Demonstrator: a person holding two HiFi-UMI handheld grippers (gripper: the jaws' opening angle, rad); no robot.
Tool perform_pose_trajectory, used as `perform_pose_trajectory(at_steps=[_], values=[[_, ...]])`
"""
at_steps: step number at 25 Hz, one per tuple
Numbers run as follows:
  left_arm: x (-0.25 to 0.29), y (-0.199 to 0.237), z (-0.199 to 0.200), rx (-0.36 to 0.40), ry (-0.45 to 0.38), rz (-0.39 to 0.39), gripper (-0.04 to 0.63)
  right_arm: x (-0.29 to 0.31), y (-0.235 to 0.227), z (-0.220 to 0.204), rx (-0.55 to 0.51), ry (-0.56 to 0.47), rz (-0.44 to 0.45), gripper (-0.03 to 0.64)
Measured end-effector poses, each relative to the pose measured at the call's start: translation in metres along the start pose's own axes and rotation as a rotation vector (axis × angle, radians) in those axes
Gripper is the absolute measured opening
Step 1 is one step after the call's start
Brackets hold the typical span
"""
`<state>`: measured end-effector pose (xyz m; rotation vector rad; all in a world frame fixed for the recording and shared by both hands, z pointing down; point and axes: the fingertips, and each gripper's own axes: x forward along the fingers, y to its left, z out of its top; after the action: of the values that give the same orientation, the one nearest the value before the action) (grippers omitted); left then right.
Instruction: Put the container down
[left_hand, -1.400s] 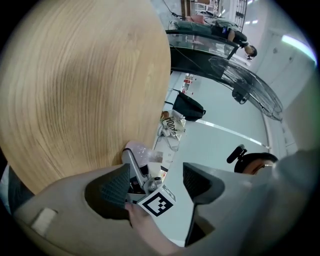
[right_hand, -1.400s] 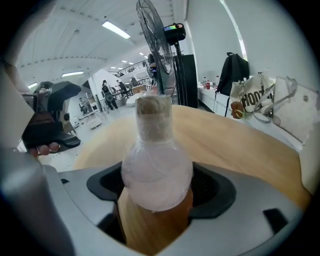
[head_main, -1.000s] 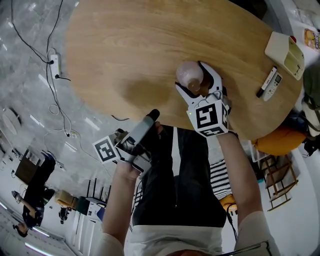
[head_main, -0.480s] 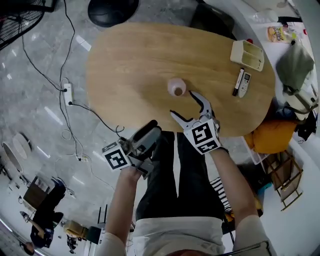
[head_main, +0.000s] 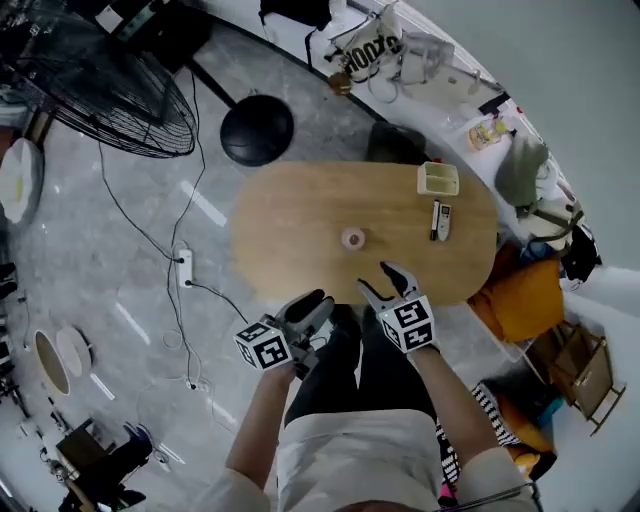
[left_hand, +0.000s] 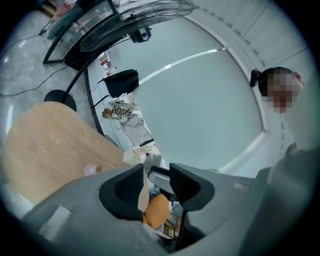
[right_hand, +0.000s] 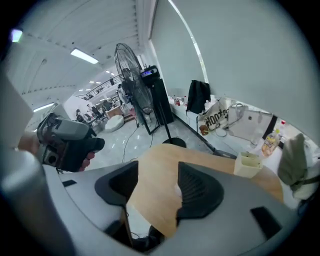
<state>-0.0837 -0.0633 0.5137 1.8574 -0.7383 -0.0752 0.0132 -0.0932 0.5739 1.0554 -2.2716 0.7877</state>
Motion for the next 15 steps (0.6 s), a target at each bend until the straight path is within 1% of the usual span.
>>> perform_pose_trajectory(at_steps=[2, 4, 8, 10, 12, 15], values=[[-0.016, -0.027, 0.009, 0.067, 0.002, 0.014, 0.147, -0.029, 0.01, 0.015, 0.022, -0.018, -0.031, 0.213], [-0.033, -0.056, 0.014, 0.135, 0.004, 0.026, 0.137, -0.06, 0.026, 0.029, 0.017, -0.033, -0.037, 0.195], [-0.06, -0.106, 0.022, 0.297, 0.01, 0.07, 0.12, -0.118, 0.062, 0.057, -0.063, -0.071, -0.028, 0.163], [-0.071, -0.126, 0.026, 0.347, -0.007, 0.083, 0.105, -0.142, 0.078, 0.07, -0.099, -0.094, -0.023, 0.144], [-0.081, -0.145, 0.029, 0.382, -0.029, 0.083, 0.097, -0.165, 0.092, 0.081, -0.126, -0.118, -0.014, 0.126], [-0.093, -0.172, 0.031, 0.455, -0.056, 0.1, 0.094, -0.195, 0.107, 0.09, -0.175, -0.142, -0.007, 0.123]])
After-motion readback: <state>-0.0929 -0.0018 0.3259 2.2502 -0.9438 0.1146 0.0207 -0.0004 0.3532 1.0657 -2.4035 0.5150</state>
